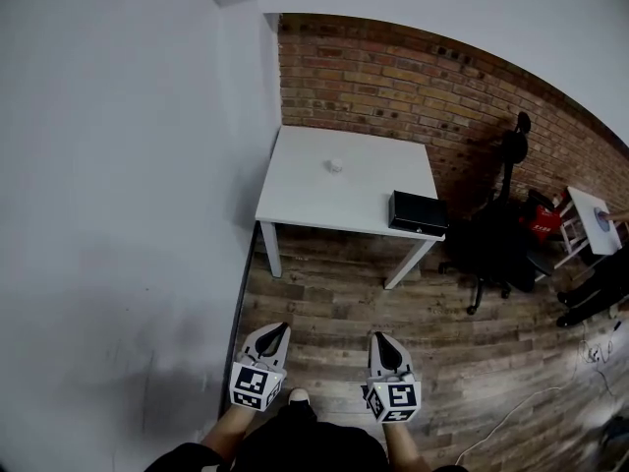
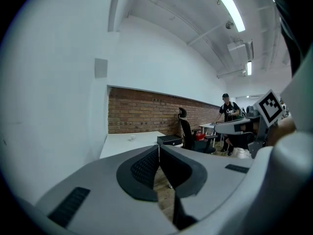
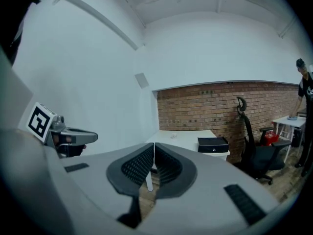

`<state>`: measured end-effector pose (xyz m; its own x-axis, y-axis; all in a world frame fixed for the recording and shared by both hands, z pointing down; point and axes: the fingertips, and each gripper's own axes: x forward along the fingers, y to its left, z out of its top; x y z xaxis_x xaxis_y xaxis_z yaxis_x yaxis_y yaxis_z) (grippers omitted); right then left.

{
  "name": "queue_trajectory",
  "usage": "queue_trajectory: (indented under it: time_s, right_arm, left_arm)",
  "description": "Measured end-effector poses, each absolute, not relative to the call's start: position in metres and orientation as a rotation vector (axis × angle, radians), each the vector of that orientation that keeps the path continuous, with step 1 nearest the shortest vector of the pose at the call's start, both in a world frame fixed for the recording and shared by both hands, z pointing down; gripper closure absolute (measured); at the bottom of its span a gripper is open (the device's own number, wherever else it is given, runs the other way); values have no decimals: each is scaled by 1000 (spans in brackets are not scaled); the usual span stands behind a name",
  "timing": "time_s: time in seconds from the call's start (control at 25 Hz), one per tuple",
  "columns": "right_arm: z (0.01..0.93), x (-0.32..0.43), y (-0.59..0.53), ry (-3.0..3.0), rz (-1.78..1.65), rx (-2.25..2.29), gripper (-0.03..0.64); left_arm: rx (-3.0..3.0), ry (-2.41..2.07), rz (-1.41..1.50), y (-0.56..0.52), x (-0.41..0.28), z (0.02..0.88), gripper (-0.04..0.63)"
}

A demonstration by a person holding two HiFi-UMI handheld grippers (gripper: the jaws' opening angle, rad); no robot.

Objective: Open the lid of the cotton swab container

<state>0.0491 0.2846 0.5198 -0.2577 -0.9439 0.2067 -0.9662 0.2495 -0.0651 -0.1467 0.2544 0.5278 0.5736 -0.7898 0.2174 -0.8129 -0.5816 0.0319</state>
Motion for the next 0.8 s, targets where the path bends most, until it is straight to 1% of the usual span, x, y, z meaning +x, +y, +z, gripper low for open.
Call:
queue_trajectory:
  time_s: [0.36, 0.8]
  right_arm:
    - [527, 25, 238, -2367, 305, 1841, 595]
    - [535, 31, 202, -2367, 332, 1822, 595]
  left_arm:
    - [2654, -1361, 300, 208, -179, 538, 581]
    - [2653, -1338, 323, 171, -168, 541, 581]
